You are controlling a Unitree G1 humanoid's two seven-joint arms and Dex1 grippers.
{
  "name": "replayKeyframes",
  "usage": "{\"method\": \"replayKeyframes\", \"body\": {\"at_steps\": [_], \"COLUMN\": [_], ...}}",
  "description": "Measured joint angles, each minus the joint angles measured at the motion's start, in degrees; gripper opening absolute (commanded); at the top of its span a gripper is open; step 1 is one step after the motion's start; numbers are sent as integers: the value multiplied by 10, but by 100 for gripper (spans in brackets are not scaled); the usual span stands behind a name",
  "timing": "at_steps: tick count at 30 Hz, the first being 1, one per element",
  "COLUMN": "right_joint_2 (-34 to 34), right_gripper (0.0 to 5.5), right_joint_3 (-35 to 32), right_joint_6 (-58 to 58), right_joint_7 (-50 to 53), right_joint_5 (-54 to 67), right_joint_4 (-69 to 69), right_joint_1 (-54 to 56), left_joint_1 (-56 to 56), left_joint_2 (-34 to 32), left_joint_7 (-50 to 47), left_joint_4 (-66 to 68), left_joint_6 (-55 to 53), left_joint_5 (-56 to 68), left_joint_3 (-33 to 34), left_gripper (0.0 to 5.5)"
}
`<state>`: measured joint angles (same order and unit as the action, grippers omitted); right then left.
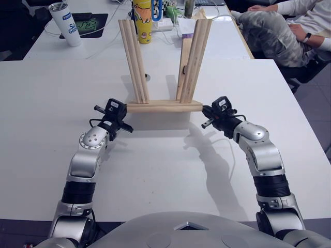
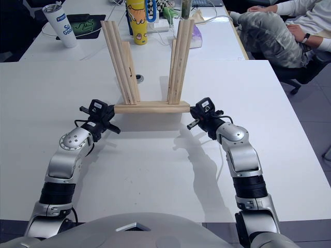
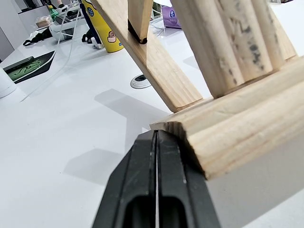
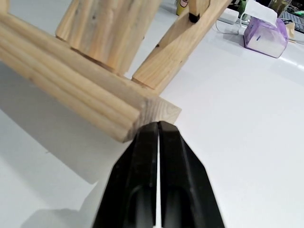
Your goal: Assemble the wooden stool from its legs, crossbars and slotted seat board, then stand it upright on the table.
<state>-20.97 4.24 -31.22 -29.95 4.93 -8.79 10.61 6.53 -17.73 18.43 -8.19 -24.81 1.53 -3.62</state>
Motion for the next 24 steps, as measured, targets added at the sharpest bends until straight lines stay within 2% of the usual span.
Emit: {"method": "replayKeyframes", "body": {"at_steps": [24], "right_joint_2": [5], "right_gripper": [0], "right_joint_3": [-17], "right_joint_6": [-9], "right_joint_7": [0], "right_joint_5": [3], "right_joint_4": [-18], "right_joint_1": [25], "left_joint_1": [22], "left_joint_2": [0], "left_joint_7": [-2], "left_joint_4": [-15], "left_joint_6": [-4], "left_joint_5": [1], "left_joint_3": [13], "left_gripper": [2]}}
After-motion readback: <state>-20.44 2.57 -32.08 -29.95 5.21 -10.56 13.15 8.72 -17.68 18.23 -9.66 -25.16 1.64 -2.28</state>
